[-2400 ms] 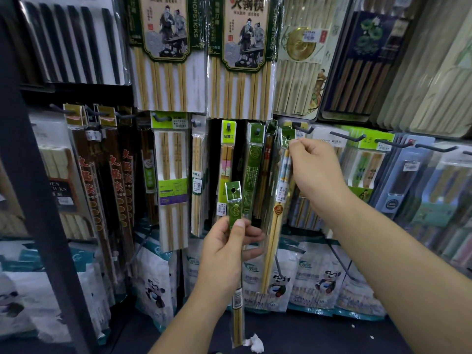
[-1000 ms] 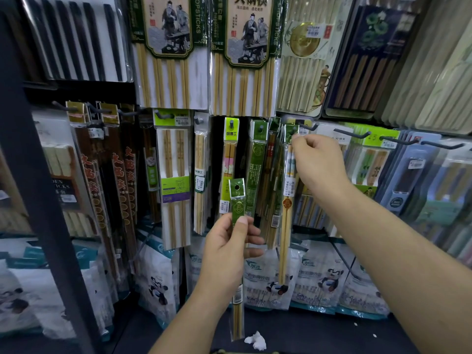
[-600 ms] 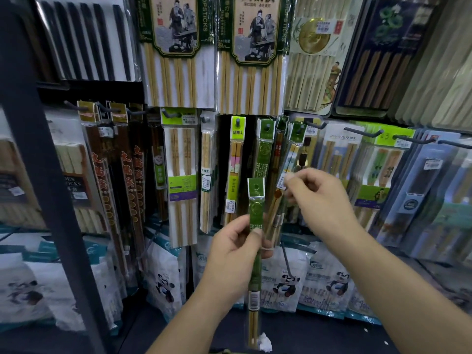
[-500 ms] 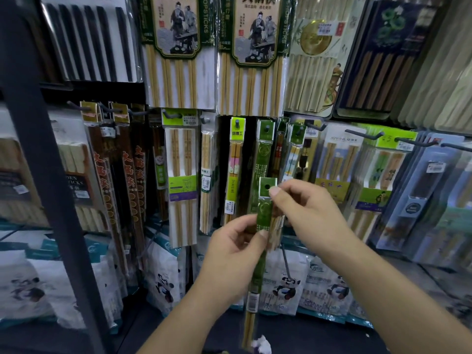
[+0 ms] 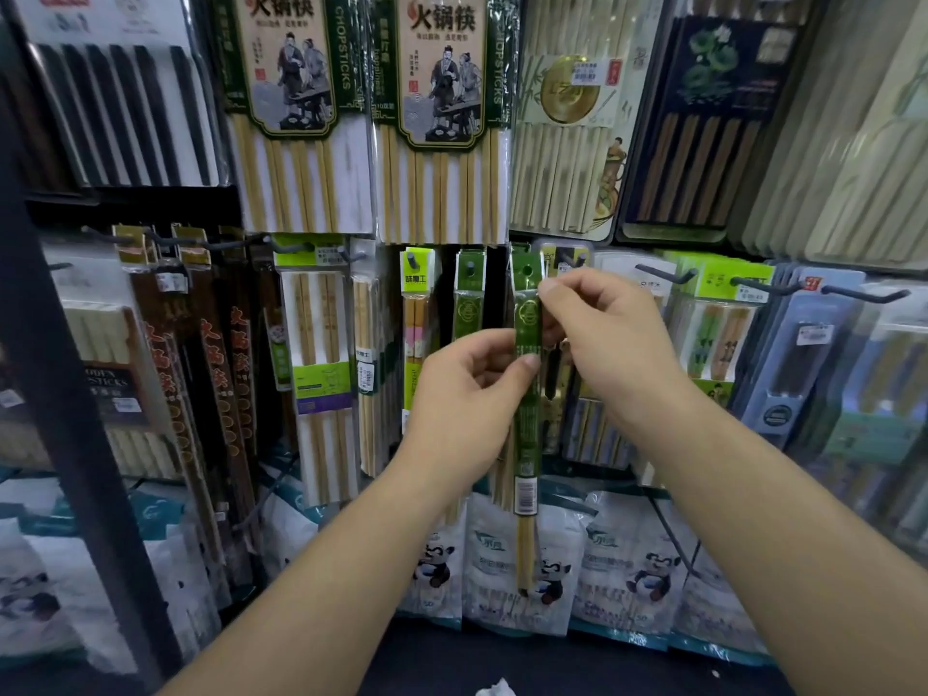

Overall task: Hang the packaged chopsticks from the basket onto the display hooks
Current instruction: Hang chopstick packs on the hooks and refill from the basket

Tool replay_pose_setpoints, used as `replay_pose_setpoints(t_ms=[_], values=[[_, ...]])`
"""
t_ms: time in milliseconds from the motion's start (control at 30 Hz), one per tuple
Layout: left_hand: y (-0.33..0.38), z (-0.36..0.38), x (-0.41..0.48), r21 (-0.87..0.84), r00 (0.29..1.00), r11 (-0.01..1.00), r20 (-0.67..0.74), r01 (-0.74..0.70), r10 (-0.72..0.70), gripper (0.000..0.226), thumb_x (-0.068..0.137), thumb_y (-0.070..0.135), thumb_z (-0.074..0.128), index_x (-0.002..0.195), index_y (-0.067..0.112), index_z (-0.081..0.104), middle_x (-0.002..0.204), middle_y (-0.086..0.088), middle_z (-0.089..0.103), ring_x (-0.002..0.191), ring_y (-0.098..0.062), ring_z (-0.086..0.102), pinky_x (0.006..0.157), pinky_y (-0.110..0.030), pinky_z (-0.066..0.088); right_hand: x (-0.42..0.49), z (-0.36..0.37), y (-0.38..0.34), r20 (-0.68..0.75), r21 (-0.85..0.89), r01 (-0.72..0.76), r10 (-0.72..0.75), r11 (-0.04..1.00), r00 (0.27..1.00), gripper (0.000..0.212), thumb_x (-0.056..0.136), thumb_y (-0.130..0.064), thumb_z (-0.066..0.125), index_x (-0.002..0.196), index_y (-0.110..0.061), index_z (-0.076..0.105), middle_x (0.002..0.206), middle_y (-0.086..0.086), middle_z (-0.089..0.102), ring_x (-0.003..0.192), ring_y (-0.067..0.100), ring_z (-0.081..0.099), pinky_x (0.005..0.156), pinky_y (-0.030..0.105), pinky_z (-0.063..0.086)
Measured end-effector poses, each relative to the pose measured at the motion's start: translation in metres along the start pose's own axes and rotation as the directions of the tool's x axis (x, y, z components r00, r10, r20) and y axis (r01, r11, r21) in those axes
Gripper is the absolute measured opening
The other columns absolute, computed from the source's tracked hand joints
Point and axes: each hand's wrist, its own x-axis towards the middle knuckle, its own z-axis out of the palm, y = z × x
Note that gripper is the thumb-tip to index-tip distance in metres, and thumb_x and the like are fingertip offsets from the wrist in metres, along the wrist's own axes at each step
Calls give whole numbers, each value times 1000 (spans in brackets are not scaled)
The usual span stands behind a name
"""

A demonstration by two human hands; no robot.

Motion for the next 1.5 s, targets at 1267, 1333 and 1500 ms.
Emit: replay_pose_setpoints(t_ms=[1267, 1333, 1500], values=[[-31, 39, 30, -12, 971, 972, 50, 233, -232, 83, 99, 67, 39, 164, 33, 0, 173, 5, 11, 156, -12, 13, 119, -31, 17, -14, 3, 73, 63, -29, -119, 121, 992, 991, 45, 106, -40, 48, 149, -27, 45, 135, -13, 58, 124, 2, 55, 105, 32, 46], [-33, 43, 40, -36, 966, 966, 37, 256, -255, 91, 92, 73, 40, 164, 33, 2, 172, 3, 16, 156, -15, 18, 114, -30, 19, -11, 5, 78, 102, -14, -158, 159, 987, 982, 51, 107, -46, 43, 155, -32, 36, 151, -11, 48, 138, 6, 45, 115, 37, 39], [-41, 44, 59, -95, 950, 946, 60, 311, -307, 107, 79, 82, 44, 164, 33, 0, 171, 0, 21, 155, -20, 24, 124, -40, 22, -4, 13, 90, 150, 3, -212, 209, 977, 966, 65, 103, -64, 26, 160, -35, 25, 165, -10, 31, 150, 8, 28, 125, 45, 24]])
